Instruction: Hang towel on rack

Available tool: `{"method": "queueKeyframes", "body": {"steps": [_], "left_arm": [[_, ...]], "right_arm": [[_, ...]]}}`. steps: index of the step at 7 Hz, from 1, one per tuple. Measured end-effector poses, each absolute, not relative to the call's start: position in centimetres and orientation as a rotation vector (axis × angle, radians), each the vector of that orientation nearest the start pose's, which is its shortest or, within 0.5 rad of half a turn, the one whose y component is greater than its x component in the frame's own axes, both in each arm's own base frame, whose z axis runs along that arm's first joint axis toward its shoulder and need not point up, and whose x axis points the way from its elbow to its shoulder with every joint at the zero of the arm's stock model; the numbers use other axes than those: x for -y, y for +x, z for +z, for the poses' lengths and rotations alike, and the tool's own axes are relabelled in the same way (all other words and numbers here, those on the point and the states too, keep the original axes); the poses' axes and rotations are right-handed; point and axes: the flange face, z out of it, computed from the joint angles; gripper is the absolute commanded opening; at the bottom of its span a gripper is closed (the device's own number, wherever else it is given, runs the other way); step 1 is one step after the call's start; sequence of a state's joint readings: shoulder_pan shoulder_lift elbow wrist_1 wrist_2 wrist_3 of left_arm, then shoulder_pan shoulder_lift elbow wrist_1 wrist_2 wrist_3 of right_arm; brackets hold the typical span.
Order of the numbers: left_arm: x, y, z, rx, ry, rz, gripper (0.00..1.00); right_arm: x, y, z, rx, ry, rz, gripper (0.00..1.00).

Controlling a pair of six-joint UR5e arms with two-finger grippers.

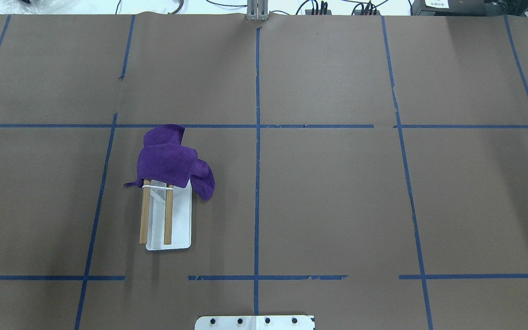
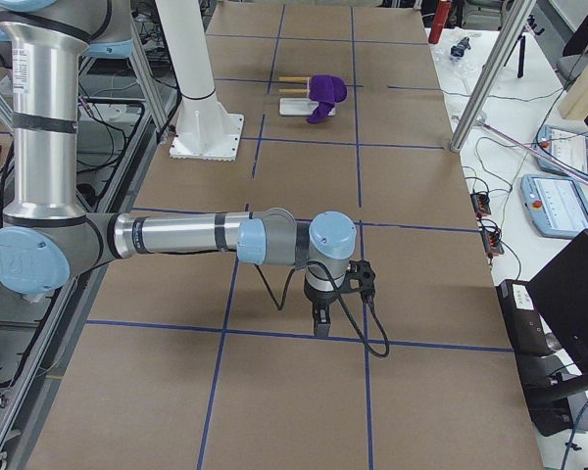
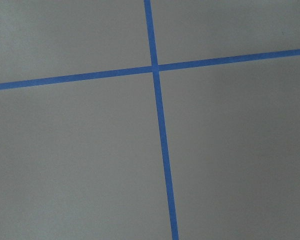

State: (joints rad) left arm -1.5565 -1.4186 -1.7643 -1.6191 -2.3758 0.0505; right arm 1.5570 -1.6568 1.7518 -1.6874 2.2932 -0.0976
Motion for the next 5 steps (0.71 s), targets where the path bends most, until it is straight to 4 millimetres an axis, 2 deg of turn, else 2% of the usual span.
{"method": "queueKeyframes", "body": {"steps": [5], "left_arm": [[43.55,-5.48,61.78,-0.803,0.117,0.106,1.00]], "right_arm": [[45.55,6.10,62.39,0.725,0.008,-0.086,1.00]]}}
